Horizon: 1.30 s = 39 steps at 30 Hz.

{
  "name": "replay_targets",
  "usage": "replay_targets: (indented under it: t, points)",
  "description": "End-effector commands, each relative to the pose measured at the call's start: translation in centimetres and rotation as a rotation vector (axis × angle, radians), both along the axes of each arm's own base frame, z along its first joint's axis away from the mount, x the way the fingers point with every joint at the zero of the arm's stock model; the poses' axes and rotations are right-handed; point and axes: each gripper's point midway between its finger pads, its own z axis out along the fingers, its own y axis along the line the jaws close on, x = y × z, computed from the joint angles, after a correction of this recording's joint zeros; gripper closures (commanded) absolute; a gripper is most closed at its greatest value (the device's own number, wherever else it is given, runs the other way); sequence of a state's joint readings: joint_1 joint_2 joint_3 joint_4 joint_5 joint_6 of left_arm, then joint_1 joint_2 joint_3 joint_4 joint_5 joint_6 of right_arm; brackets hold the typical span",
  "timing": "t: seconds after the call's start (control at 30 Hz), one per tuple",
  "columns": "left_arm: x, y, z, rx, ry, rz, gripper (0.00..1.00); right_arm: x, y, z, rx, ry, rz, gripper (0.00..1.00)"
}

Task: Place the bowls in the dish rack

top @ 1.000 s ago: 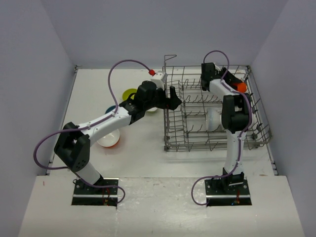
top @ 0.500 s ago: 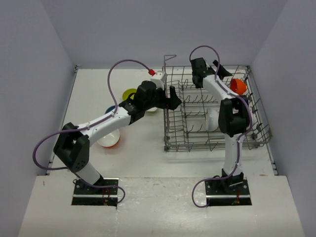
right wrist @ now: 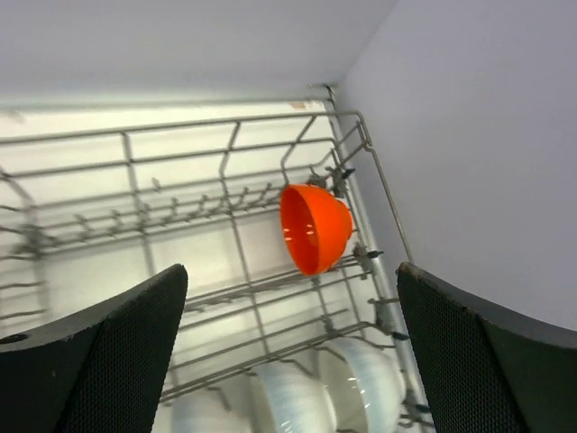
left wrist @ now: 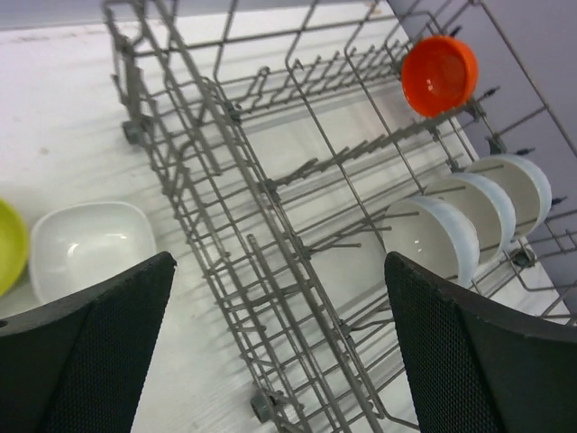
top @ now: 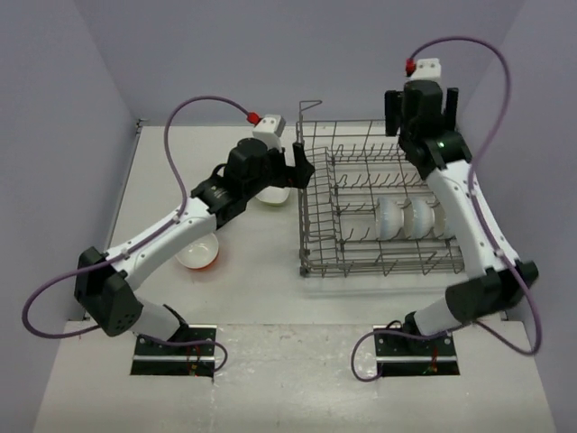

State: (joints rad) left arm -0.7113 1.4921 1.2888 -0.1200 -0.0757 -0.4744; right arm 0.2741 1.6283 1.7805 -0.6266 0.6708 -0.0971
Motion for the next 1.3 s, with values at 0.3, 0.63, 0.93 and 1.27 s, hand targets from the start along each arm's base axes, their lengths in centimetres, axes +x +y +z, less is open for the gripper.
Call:
replay_targets:
  t: [0.3,0.63,0.93,1.27]
  points:
    - [-4.6,23.2,-6.6,0.151,0.341,0.725,0.0,-10.6,4.5,3.0,0.589,-0.342,0.218,0.01]
    - [-14.2,32.1,-13.8,0.239,0.571,1.11,0.0,-10.8,5.6,-2.5,0.599,-0.176,0.227,0.01]
    - [-15.8,33.1,-17.1,0.216,0.65,1.175,0.14,-10.4,6.8,-4.9,0.599,-0.071,0.266,0.01]
    - [-15.3,32.4,-19.6,0.203,0.691,1.165,0.39,-10.6,5.5,-5.0,0.557,-0.08,0.216,0.01]
